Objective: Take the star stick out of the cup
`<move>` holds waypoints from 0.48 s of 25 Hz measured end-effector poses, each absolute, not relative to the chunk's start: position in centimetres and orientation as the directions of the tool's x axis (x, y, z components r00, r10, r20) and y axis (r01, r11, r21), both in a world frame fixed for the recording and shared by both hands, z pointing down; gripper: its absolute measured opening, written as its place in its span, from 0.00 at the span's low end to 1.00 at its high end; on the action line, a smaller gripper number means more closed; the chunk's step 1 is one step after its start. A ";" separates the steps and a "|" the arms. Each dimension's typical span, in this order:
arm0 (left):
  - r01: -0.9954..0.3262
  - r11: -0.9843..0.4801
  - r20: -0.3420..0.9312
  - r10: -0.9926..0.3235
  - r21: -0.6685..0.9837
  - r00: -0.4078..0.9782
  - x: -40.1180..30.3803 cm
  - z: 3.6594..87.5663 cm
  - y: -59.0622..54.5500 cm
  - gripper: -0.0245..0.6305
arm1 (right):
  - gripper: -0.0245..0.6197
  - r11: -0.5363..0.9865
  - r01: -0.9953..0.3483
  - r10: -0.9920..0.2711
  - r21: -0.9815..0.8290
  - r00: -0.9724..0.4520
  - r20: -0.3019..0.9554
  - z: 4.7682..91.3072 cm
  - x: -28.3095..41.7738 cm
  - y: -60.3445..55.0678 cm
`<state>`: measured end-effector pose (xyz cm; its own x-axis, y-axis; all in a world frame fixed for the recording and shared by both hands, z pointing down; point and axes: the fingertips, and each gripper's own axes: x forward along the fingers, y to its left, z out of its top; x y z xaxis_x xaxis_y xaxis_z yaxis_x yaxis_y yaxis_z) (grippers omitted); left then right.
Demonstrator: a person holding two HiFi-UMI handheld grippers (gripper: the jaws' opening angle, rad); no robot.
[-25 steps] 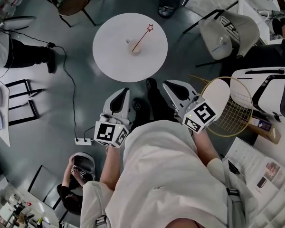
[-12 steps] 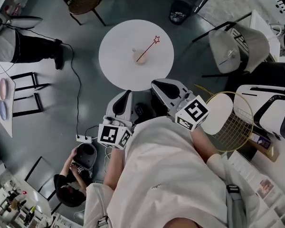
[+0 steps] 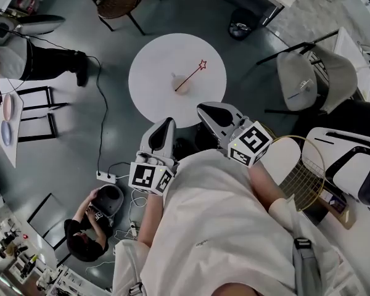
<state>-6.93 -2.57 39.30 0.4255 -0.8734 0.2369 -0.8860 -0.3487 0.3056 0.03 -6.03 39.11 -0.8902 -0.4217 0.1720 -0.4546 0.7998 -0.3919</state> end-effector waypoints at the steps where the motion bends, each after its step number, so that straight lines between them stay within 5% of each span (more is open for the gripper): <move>1: -0.889 -0.339 0.241 -0.876 0.308 0.417 -6.6 39.4 -2.7 0.05 | 0.05 0.799 -0.446 -0.410 -0.404 -0.895 0.178 39.5 0.2 -6.3; 12: -0.916 -0.248 0.320 -0.881 0.315 0.348 -6.3 41.5 -3.2 0.05 | 0.05 0.782 -0.406 -0.317 -0.473 -0.912 0.260 43.7 -0.5 -7.6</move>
